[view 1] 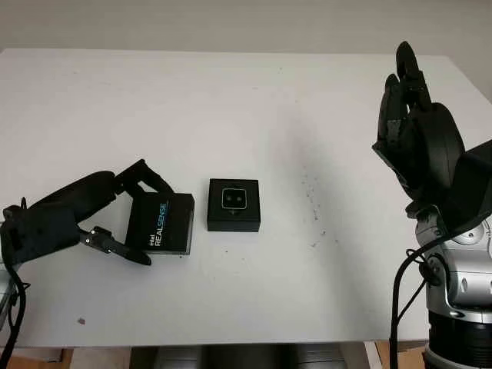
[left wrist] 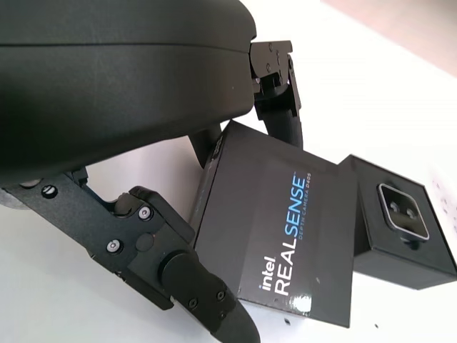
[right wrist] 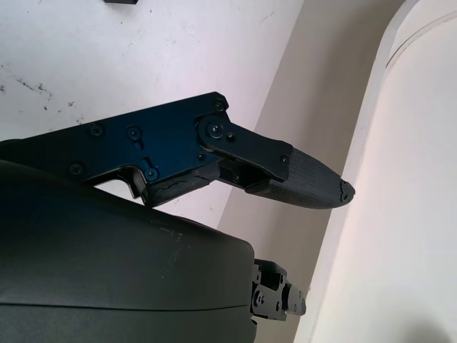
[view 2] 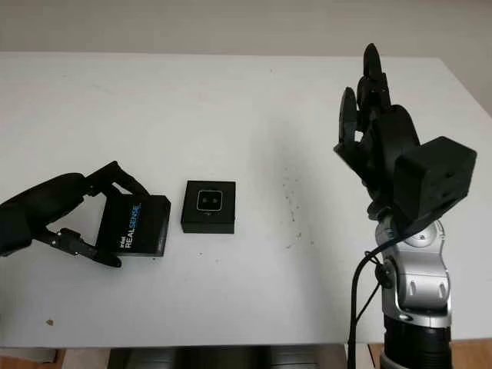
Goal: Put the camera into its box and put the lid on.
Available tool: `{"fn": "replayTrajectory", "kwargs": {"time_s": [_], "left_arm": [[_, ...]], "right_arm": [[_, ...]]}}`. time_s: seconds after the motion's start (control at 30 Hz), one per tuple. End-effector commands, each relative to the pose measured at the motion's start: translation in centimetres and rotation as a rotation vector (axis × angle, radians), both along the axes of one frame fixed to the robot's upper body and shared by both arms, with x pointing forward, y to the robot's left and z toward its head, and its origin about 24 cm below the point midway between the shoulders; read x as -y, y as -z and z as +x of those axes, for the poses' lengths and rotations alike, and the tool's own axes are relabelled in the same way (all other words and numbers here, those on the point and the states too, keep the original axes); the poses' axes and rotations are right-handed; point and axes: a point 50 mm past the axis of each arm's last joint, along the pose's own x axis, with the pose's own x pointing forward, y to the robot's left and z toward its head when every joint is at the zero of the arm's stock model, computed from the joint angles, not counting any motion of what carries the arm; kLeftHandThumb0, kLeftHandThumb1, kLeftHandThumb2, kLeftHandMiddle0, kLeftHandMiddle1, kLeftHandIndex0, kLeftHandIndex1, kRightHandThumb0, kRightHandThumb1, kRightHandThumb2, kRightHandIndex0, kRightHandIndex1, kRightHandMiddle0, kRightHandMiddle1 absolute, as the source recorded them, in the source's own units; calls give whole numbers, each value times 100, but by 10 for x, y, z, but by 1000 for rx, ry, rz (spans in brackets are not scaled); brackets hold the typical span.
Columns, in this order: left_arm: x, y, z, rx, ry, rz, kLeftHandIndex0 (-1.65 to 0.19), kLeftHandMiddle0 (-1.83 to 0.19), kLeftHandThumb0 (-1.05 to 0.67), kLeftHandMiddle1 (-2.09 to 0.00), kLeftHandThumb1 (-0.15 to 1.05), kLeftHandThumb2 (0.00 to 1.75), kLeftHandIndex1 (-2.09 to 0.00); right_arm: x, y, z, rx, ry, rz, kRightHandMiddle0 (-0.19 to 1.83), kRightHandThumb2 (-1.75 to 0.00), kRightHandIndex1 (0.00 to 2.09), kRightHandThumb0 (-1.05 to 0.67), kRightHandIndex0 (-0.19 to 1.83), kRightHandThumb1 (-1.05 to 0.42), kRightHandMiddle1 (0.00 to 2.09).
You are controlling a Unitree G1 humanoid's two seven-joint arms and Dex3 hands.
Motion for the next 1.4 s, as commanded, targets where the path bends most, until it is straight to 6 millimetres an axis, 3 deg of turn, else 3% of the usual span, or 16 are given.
{"fn": "replayTrajectory", "kwargs": {"time_s": [0.0,0.2,0.37,0.6,0.87,1.0,1.17,1.37], "left_arm": [[0,15,-5,-23,-12,12,-5,-18,-17,-209,97,6,-209],[2,23,-9,12,-29,4,-5,-18,-15,-209,99,6,-209],[1,17,-8,44,-57,-9,-2,-19,-18,-209,100,6,-209],[2,-12,-1,124,-80,-125,5,-17,-20,-209,103,6,-209],[26,-50,4,169,-88,-255,-6,-24,-22,-209,102,5,-209],[38,-68,7,106,-29,-329,-7,-27,-17,-209,102,5,-209],[52,-79,14,68,6,-338,-21,-42,-17,-209,99,5,-209],[62,-79,21,50,50,-338,-25,-42,-12,-209,99,5,-209]], "right_arm": [[1,-1,-1,10,1,-6,-17,-76,5,-66,-17,-105,5],[1,0,-2,10,-7,1,-18,-76,5,-67,-18,-105,4],[0,1,-2,6,-12,-6,-18,-76,5,-67,-18,-105,5],[-3,4,0,17,-62,9,-18,-80,0,-68,-19,-105,1],[-11,16,1,-13,-82,27,-17,-74,0,-72,-19,-105,2],[-18,24,2,-30,-103,15,-19,-77,0,-72,-19,-105,1],[-29,34,4,-72,-133,31,-19,-79,0,-72,-19,-105,0],[-38,42,4,-89,-167,25,-19,-79,0,-72,-19,-105,0]]}}
